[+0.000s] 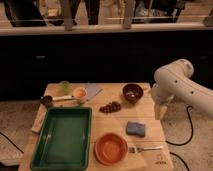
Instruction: Place grapes in red bowl
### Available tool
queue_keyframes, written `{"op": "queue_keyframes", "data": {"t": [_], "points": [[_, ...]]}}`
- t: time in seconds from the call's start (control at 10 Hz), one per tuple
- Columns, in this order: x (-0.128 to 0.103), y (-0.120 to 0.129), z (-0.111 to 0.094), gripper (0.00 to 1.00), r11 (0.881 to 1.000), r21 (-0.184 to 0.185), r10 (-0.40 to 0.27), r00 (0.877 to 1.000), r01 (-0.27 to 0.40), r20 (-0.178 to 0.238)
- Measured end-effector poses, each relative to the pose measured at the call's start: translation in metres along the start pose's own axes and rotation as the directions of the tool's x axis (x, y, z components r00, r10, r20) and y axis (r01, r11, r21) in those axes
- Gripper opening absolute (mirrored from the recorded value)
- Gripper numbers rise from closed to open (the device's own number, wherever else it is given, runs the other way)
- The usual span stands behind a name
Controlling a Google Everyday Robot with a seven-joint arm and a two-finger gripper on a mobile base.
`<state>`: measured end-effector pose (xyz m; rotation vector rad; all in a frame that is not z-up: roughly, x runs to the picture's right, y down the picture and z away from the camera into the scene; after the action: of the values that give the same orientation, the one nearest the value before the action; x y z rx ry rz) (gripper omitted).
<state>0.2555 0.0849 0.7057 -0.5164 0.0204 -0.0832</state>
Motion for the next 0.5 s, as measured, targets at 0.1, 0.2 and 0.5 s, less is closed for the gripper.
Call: {"op": "queue_keyframes", "data": {"t": [0.1,0.2,0.5], "points": [[-0.005,-0.004,0.001,0.80,1.000,0.006,-0.018,1.000,0.018,-0.002],[-0.015,-0.009,0.002,0.80,0.999,0.014,-0.047,0.999,0.047,-0.006],[-0.034,-0.022,0.007,0.80,0.995,0.030,-0.093,0.996,0.093,-0.014]]}}
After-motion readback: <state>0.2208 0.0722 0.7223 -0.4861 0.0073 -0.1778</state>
